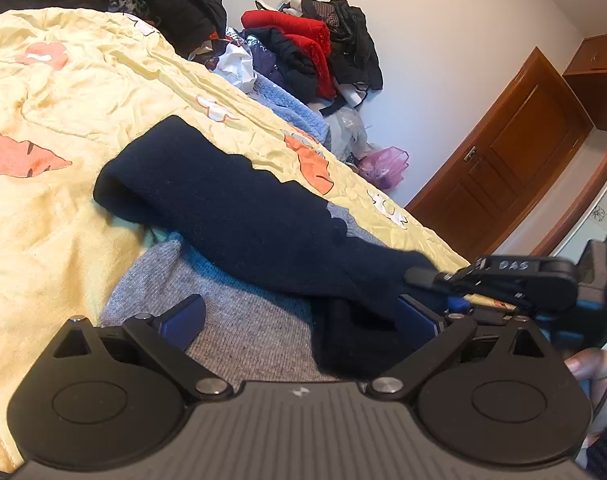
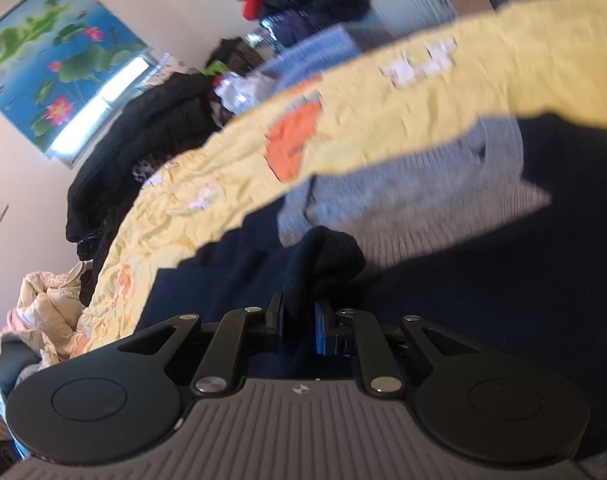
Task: Fold small clothes
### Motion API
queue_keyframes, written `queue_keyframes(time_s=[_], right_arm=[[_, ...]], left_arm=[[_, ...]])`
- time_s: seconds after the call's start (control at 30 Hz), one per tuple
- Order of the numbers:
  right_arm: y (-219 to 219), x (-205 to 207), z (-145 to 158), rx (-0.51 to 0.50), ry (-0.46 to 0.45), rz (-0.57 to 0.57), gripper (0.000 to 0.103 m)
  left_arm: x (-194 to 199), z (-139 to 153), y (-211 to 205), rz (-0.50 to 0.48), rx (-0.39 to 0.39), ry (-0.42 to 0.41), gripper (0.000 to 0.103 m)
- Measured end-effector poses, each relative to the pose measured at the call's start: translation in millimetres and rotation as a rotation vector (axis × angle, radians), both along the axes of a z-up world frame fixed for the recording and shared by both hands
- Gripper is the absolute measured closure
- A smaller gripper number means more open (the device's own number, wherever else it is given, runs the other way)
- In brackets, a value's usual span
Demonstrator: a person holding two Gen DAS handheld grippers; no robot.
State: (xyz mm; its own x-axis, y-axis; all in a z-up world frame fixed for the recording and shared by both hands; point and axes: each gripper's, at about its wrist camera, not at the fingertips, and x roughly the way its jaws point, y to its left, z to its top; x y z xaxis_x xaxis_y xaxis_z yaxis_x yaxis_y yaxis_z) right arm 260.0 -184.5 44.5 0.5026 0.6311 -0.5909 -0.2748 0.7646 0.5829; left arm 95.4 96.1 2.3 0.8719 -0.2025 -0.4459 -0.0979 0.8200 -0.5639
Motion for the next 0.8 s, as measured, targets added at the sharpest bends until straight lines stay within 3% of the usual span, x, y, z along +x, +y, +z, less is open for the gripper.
queue_keyframes(time_s=[0.3, 0.5, 0.8], right_arm=[[-44, 5, 26, -0.023, -0.048, -0.026, 0.081], [-91, 0, 24, -0.037, -0.036, -0.096, 0.081], [-122, -3, 13, -0.075, -0.026, -0.151, 0.081]], left_arm=[[0, 0, 0, 0.0, 0.001, 0.0, 0.001], [0, 0, 0, 0.0, 0.002, 0.001, 0.001], [0, 0, 1, -0.001, 0.008, 0.002, 0.001]])
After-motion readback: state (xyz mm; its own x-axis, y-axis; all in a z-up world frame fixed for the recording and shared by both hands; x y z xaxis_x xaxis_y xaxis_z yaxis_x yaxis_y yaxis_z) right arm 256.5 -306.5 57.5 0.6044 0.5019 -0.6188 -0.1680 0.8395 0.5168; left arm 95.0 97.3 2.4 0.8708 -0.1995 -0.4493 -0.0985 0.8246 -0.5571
